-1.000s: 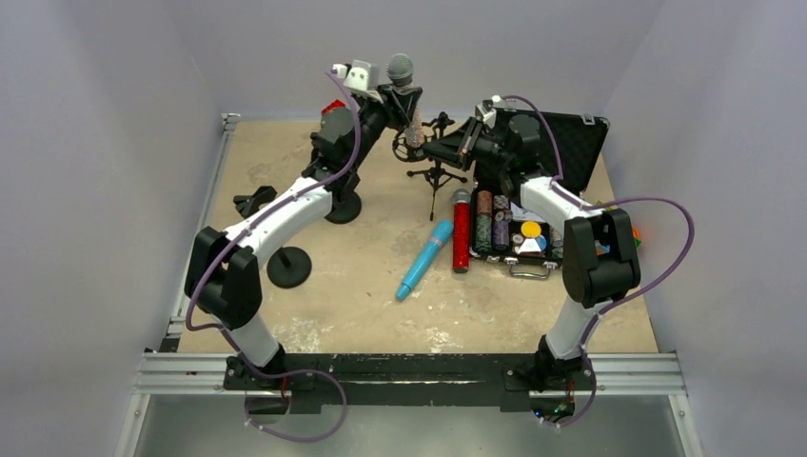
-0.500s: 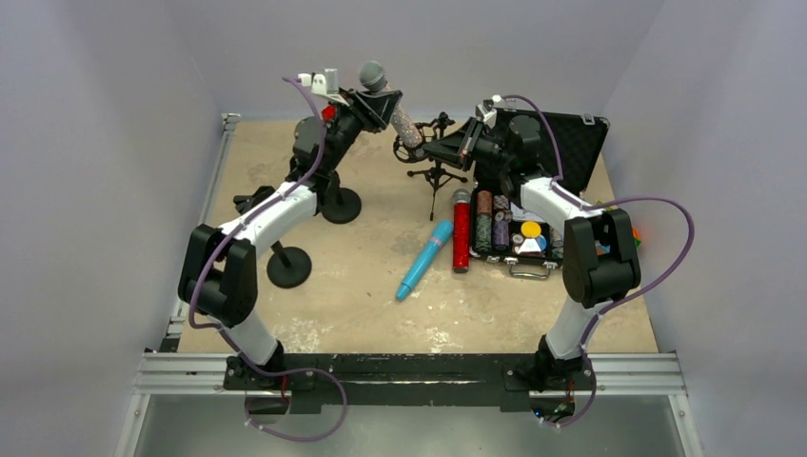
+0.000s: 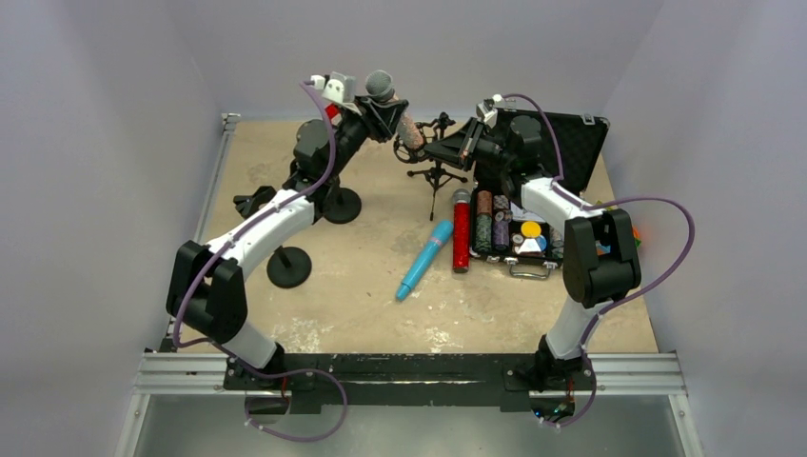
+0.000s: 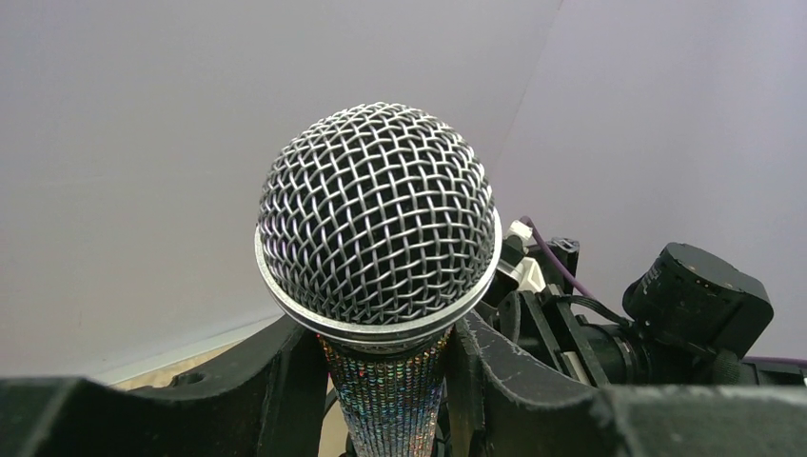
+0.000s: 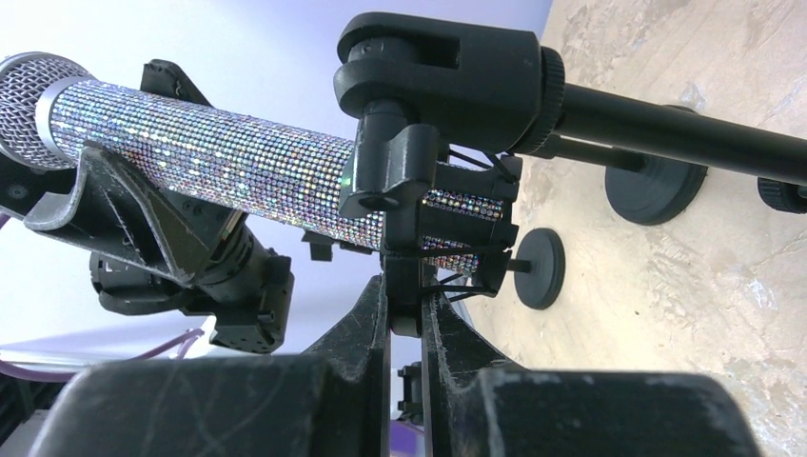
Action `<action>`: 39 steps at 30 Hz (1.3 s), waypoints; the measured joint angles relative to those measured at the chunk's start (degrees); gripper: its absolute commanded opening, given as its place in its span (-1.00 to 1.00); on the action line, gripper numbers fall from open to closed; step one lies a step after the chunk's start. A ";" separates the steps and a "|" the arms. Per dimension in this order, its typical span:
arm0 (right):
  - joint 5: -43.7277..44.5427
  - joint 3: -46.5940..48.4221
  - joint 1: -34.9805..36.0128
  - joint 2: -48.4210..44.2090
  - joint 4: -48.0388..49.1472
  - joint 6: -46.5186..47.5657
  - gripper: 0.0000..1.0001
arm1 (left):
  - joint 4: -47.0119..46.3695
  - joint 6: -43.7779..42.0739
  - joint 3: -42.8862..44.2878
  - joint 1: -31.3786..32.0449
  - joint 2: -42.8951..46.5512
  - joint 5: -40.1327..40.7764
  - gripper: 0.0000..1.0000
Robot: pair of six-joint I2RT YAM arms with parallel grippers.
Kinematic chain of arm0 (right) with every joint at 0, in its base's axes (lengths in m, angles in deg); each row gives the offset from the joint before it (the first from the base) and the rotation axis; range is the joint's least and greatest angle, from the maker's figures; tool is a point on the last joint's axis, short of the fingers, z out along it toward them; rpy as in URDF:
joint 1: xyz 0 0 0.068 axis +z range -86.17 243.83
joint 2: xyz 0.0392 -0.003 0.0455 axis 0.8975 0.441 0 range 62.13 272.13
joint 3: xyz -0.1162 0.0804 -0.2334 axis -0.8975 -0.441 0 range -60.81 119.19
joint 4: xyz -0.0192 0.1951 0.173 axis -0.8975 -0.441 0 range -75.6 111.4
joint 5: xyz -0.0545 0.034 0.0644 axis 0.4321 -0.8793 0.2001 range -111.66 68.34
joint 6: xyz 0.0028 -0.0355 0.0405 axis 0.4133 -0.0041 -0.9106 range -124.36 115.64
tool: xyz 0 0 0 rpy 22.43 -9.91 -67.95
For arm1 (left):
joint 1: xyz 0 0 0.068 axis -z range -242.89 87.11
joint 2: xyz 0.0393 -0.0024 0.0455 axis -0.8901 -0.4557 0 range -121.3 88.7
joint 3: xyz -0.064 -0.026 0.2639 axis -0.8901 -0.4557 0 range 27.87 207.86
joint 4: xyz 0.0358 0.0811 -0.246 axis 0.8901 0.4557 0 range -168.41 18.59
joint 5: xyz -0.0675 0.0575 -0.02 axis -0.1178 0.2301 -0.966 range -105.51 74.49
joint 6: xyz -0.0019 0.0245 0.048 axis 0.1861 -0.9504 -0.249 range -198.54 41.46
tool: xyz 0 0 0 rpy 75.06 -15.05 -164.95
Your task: Attach the microphones to the stand
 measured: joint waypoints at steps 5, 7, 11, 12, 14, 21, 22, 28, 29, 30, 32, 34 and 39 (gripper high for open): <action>-0.07 -0.07 -0.02 0.00 0.00 0.46 -0.91 | 0.35 0.09 0.35 -0.02 0.00 -0.70 -0.04; -0.13 -0.07 -0.02 0.00 0.00 0.48 -0.91 | 0.28 0.39 0.33 -0.09 0.07 -0.90 0.04; -0.24 -0.13 -0.24 -0.13 0.04 0.09 -0.91 | 5.42 2.16 -1.53 -0.02 -0.48 -4.37 0.26; -0.24 -0.15 -0.26 -0.13 0.11 -0.02 -0.91 | 7.43 2.67 -2.58 0.33 -1.46 -5.16 0.30; -0.07 -0.39 -0.37 -0.15 0.22 0.72 -0.91 | 7.41 3.50 -3.96 0.57 -3.43 -6.27 0.34; -0.26 -0.52 -0.55 -0.31 0.44 0.28 -0.90 | 7.34 5.62 -4.02 -0.15 -1.86 -8.24 0.38; -0.24 -0.52 -0.55 -0.31 0.44 0.28 -0.90 | 7.04 5.90 -4.20 -0.26 -1.84 -8.50 0.39; -0.28 -0.55 -0.61 -0.31 0.55 0.00 -0.89 | 5.84 6.27 -6.01 -0.57 -0.35 -9.75 0.47; -0.35 -0.55 -0.61 -0.31 0.57 -0.07 -0.89 | 5.84 6.21 -6.36 -0.63 0.09 -9.84 0.47; -0.39 -0.55 -0.63 -0.31 0.59 -0.09 -0.89 | 5.88 6.12 -6.71 -0.74 0.57 -9.97 0.51; -0.46 -0.55 -0.68 -0.31 0.61 -0.26 -0.88 | 6.12 5.90 -7.34 -0.90 1.40 -10.29 0.54; -0.46 -0.55 -0.72 -0.31 0.70 -0.48 -0.88 | 6.51 5.40 -7.98 -1.14 2.19 -10.71 0.57; -0.44 -0.55 -0.92 -0.31 1.01 -1.03 -0.87 | 5.55 2.29 -11.39 -1.20 3.72 -11.63 0.74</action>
